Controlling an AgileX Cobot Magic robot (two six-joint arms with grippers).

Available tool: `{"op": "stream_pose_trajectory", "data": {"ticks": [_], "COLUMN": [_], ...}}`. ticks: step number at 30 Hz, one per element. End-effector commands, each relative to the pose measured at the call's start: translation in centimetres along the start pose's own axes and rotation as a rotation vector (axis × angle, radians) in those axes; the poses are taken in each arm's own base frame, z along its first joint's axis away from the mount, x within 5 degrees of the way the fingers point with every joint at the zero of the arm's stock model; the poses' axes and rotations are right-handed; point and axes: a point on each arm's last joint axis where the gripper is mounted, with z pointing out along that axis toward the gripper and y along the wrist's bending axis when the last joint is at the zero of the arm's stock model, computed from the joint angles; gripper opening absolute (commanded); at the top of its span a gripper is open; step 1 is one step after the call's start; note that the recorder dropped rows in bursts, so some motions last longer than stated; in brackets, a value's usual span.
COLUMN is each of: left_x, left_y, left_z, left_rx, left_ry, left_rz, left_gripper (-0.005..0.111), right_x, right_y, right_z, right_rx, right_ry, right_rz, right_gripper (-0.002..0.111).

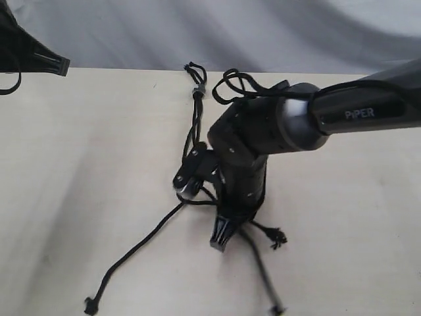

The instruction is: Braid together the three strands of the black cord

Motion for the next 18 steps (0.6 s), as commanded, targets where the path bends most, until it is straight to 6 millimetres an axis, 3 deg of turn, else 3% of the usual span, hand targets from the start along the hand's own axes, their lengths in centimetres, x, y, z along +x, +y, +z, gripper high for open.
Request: {"op": "stream_pose_trajectory", "data": {"ticks": [1, 4, 8, 18], "left_x": [0.1, 0.1, 0.1, 0.1], "left_y": [0.1, 0.1, 0.1, 0.1], "left_z": [-0.2, -0.2, -0.2, -0.2], "left_rx": [0.003, 0.003, 0.003, 0.002], "left_ry": [-0.006, -0.006, -0.006, -0.004], "left_rz": [-0.005, -0.005, -0.005, -0.005], "left_gripper": [0.000, 0.000, 0.000, 0.000], "right_x": [-1.2, -1.6, -1.1, 1.4], "right_y": [5.3, 5.8, 3.7, -2.4], "right_z": [-1.8, -4.1, -5.8, -5.0], "right_rx": [-0.151, -0.099, -0.043, -0.024], "right_ry": [-0.067, -0.135, -0.190, -0.165], "right_rz": [-0.155, -0.216, -0.165, 0.016], "right_gripper": [0.000, 0.000, 0.000, 0.000]}}
